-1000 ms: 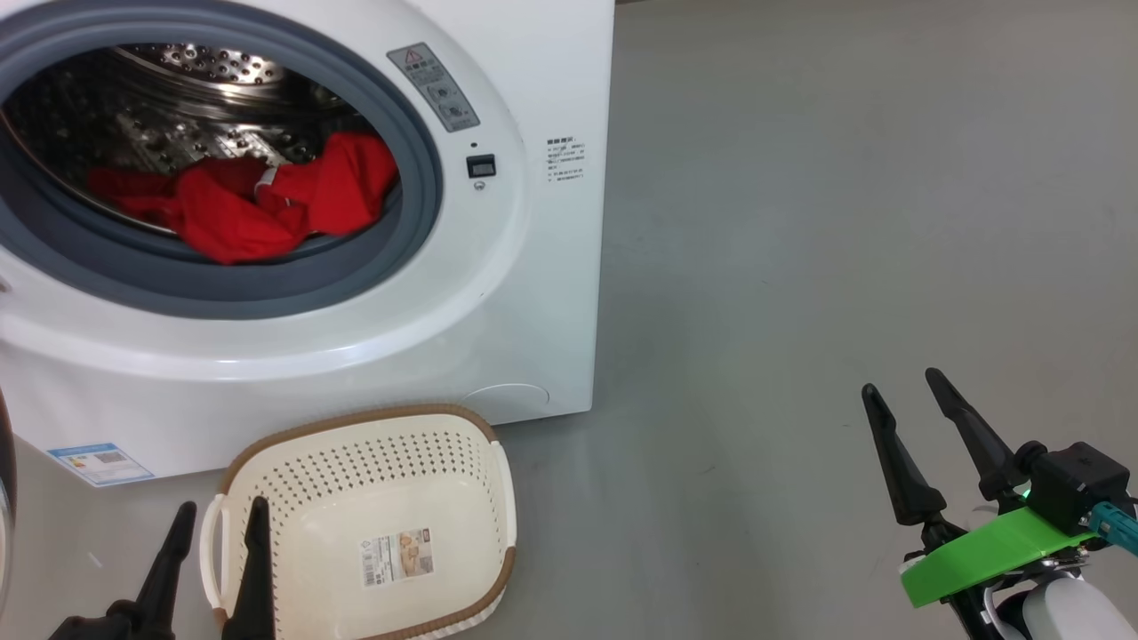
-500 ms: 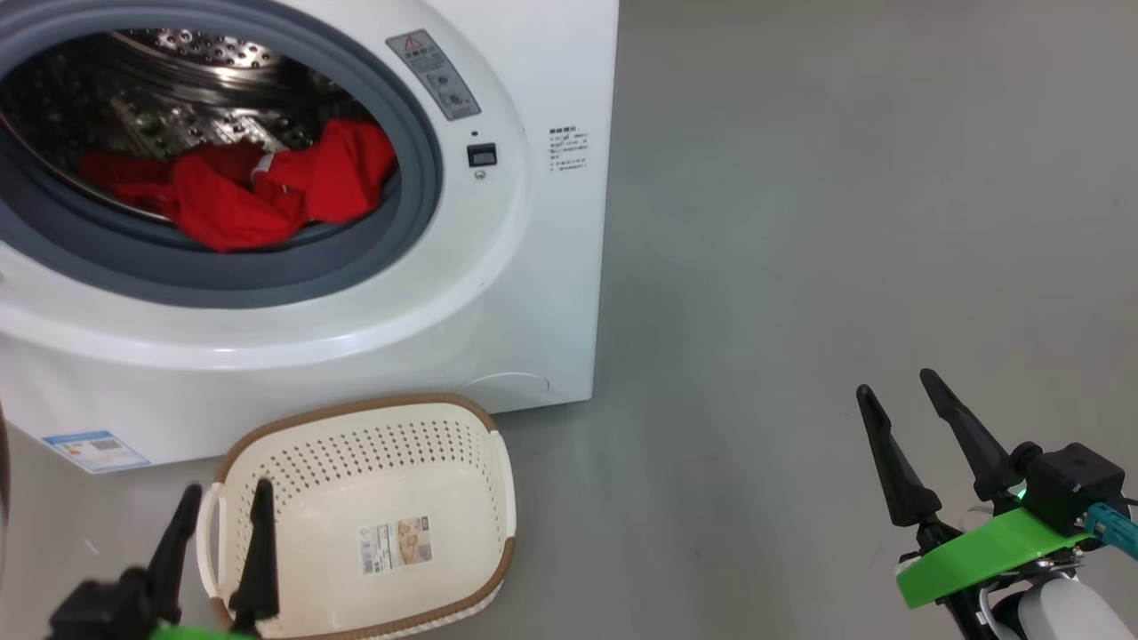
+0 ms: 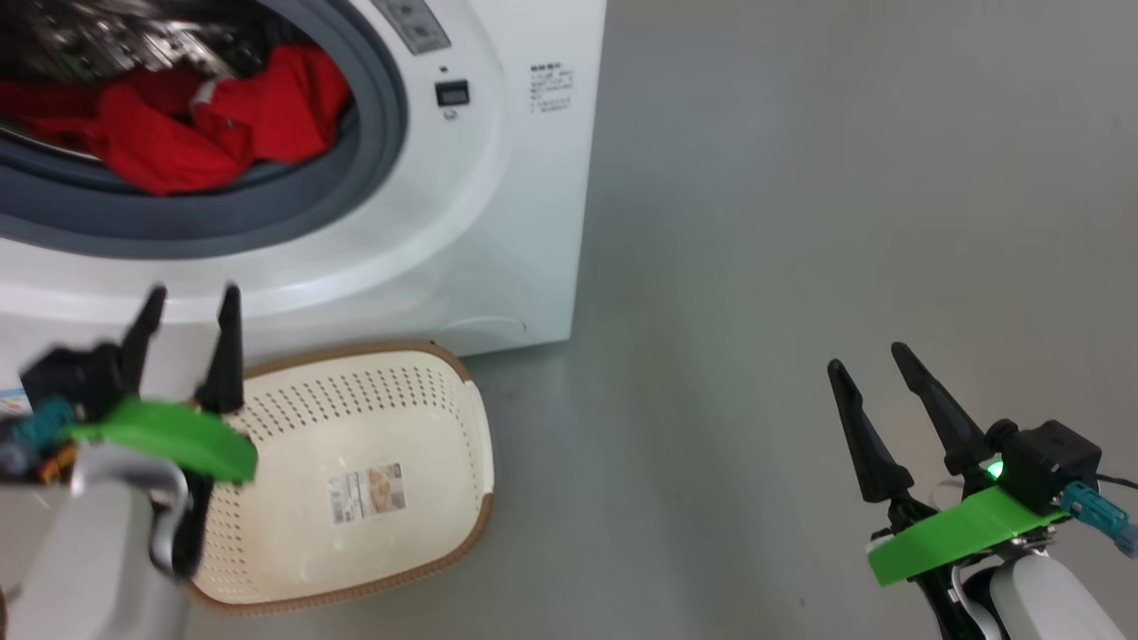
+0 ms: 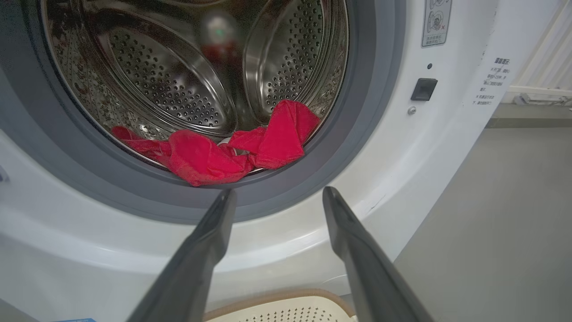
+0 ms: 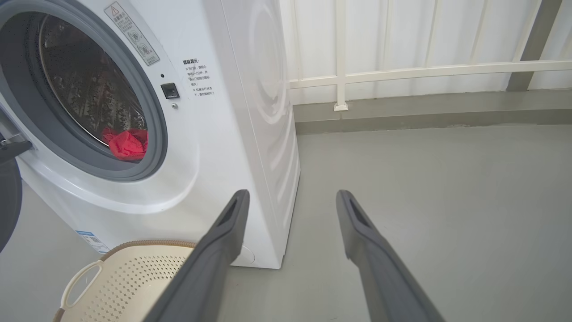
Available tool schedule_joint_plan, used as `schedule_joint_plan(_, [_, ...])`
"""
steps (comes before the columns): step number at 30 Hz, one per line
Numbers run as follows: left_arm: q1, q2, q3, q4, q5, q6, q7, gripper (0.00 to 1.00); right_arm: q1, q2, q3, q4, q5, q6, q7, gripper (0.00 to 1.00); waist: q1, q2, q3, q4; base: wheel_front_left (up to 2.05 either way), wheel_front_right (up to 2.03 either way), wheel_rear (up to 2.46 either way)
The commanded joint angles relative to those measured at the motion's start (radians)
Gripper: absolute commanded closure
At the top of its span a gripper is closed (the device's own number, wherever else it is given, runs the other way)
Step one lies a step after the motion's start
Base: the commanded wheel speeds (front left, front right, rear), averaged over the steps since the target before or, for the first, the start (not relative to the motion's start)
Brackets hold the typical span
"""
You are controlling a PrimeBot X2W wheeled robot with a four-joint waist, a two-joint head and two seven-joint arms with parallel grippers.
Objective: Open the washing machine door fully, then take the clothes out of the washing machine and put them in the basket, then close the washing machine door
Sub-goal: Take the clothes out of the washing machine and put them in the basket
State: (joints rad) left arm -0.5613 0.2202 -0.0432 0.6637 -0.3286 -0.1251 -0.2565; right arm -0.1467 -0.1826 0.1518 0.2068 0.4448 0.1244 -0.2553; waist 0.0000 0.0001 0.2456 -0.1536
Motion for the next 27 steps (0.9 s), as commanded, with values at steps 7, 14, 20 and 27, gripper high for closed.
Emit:
schedule_joint_plan(7, [-0.291,0.129,-0.11,0.16,-0.08,-0.006,0.015,0.0,-0.07,0.024,0.037,-0.038,-0.003,0.006,-0.006,0.0,0.0,-0.0001,0.143,-0.061,0.0,0.0,0.0])
schedule_joint_plan(14, [-0.451,0.19,-0.249,0.245,-0.141,-0.006,0.056,0.0,-0.112,0.056,0.043,-0.042,-0.007,0.006,-0.006,0.0,0.0,-0.0001,0.224,-0.084,0.0,0.0,0.0])
schedule_joint_plan(20, [-0.574,0.241,-0.386,0.272,-0.225,-0.006,0.095,0.0,-0.139,0.075,0.058,-0.043,-0.008,0.006,-0.006,0.0,0.0,-0.0001,0.28,-0.1,0.0,0.0,0.0])
schedule_joint_plan(27, [-0.683,0.302,-0.499,0.309,-0.309,-0.006,0.104,0.0,-0.161,0.09,0.083,-0.051,-0.008,0.006,-0.006,0.0,0.0,-0.0001,0.329,-0.12,0.0,0.0,0.0])
